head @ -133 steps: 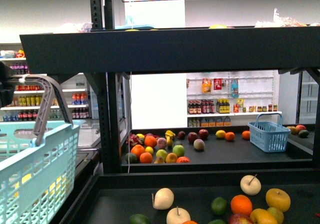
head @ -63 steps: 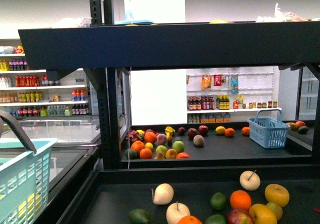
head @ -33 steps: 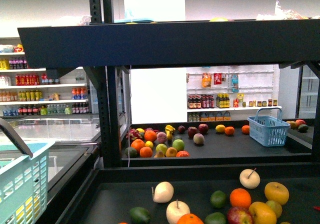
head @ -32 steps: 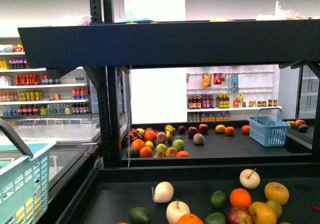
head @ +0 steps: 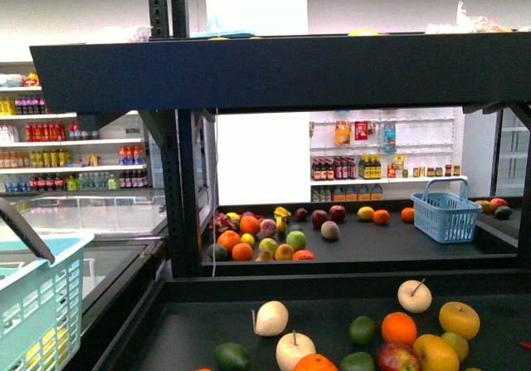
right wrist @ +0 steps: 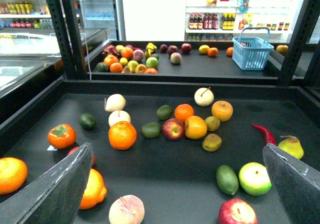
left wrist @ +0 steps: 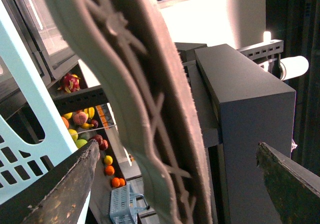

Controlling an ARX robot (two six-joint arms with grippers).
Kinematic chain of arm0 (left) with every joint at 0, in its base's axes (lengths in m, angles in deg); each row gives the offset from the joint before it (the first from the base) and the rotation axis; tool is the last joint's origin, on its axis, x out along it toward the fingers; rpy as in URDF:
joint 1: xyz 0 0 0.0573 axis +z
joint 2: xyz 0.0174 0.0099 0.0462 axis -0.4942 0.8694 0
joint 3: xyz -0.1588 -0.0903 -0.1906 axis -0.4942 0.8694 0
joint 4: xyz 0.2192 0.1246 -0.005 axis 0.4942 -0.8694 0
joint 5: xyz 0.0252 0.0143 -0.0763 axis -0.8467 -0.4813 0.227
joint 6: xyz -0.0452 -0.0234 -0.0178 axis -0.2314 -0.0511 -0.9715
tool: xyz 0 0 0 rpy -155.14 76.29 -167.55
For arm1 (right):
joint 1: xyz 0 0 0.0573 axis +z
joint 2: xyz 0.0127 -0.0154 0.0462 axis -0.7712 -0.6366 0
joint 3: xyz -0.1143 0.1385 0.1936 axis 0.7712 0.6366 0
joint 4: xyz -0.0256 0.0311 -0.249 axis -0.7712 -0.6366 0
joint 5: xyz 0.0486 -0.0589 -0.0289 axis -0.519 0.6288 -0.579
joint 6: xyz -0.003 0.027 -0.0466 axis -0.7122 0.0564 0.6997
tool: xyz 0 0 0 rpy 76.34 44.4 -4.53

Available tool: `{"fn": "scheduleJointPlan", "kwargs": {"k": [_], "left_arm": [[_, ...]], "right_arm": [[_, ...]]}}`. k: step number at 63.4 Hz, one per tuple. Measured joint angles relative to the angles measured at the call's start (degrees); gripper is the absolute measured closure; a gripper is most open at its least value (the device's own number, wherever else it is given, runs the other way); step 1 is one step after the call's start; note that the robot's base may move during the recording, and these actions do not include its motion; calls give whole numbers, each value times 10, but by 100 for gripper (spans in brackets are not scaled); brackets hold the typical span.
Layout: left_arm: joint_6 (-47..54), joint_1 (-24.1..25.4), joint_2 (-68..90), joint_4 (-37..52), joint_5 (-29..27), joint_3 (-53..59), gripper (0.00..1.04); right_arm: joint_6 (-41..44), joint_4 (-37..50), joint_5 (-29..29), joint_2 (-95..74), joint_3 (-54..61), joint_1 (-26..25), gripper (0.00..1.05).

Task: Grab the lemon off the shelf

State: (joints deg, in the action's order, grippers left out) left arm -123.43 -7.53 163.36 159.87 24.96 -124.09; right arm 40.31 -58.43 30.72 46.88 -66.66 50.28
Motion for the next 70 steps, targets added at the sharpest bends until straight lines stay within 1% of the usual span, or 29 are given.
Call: {"fn": "scheduleJointPlan", "kwargs": {"k": [12,25,34,40,42,45,47,50,52,53,55,57,58,60,61,63,64,68,70], "left_arm": [[8,3,-40,-64,-19,19,8],[45,5,-118,-179,-45,52,8],[140,-5,-222,-324,-84,88,8],[282,-36,-338,-477,-147,120,8],[320,-47,-368,-511,-164,130,8],[439,-85,-457,-601,-209,165,8],[475,-102,-489,-624,-226,179,8],[538,-139,-550,-666,-264,206,8],[574,-169,-594,-691,-296,227,8],[577,-177,-605,-697,-304,232,8],[601,-211,-648,-723,-331,250,8],[625,-249,-691,-743,-373,269,8],[634,-258,-701,-743,-375,275,8],[670,-290,-746,-701,-353,311,14],[696,-309,-768,-674,-352,332,18],[728,-349,-813,-637,-366,370,25],[740,-361,-824,-634,-377,379,27],[777,-452,-902,-630,-464,446,41],[786,-478,-923,-630,-484,466,46]], "right_arm": [[0,0,0,0,0,0,2],[0,0,0,0,0,0,2],[0,0,0,0,0,0,2],[0,0,0,0,0,0,2],[0,0,0,0,0,0,2],[0,0,0,0,0,0,2],[0,0,0,0,0,0,2],[0,0,0,0,0,0,2],[0,0,0,0,0,0,2],[0,0,0,0,0,0,2],[0,0,0,0,0,0,2],[0,0,0,0,0,0,2],[0,0,0,0,0,0,2],[0,0,0,0,0,0,2],[0,0,0,0,0,0,2],[0,0,0,0,0,0,2],[0,0,0,0,0,0,2],[0,0,0,0,0,0,2],[0,0,1,0,0,0,2]]}}
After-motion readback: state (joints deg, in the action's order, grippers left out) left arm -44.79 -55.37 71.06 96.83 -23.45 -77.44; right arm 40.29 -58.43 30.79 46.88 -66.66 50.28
